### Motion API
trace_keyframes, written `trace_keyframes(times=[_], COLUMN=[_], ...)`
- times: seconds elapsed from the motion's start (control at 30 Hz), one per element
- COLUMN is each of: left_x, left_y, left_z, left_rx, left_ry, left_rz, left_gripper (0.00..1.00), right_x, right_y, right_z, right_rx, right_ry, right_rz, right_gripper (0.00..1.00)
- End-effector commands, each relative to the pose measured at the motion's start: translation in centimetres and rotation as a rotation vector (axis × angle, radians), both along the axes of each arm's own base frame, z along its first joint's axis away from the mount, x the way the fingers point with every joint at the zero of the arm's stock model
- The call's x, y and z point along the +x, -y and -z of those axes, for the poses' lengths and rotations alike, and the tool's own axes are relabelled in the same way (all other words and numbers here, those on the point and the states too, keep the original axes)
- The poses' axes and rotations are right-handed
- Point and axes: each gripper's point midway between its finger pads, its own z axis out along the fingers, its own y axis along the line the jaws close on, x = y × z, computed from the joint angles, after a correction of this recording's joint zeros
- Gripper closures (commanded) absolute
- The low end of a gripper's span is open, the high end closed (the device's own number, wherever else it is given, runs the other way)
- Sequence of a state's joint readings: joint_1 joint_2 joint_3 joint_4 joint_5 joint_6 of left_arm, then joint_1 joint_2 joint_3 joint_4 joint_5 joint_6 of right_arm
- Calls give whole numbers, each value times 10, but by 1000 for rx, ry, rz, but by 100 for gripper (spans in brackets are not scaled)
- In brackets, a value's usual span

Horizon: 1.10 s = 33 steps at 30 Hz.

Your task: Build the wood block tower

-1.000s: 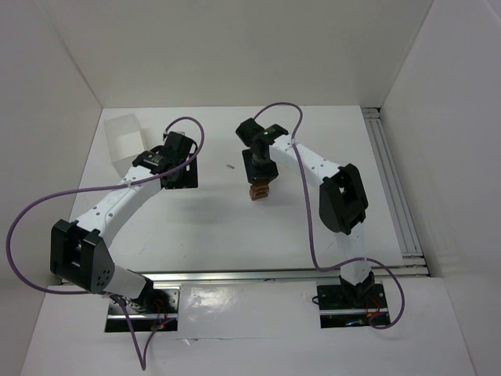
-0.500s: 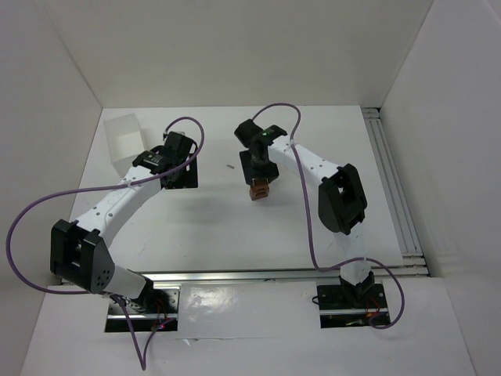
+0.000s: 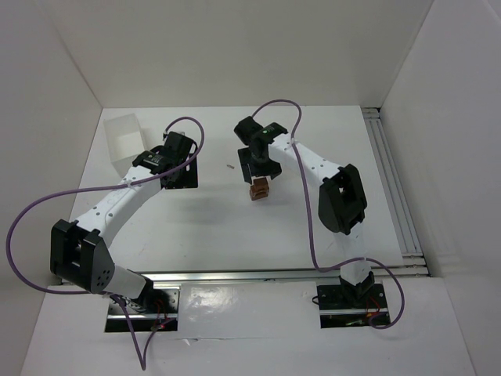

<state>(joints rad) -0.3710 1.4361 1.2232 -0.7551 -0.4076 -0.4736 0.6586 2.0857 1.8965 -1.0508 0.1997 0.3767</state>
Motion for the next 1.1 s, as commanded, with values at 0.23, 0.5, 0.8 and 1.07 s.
trace_keyframes(times=[0.23, 0.5, 0.8, 1.07], left_x=[4, 4, 2, 2], left_y=[1, 1, -2, -2], left_z=[-17, -17, -17, -17], left_rx=[-6, -6, 5, 5], left_ry=[51, 51, 45, 45], left_rz=[-1, -1, -5, -5], left_gripper=[6, 6, 6, 6], right_x=[-5, -6, -7, -9], right_y=[-2, -3, -4, -4], right_z=[10, 12, 18, 17], right_rx=[-15, -8, -7, -3], right_ry=[-11, -17, -29, -35], right_rz=[-13, -16, -18, -30], right_gripper=[28, 36, 36, 46])
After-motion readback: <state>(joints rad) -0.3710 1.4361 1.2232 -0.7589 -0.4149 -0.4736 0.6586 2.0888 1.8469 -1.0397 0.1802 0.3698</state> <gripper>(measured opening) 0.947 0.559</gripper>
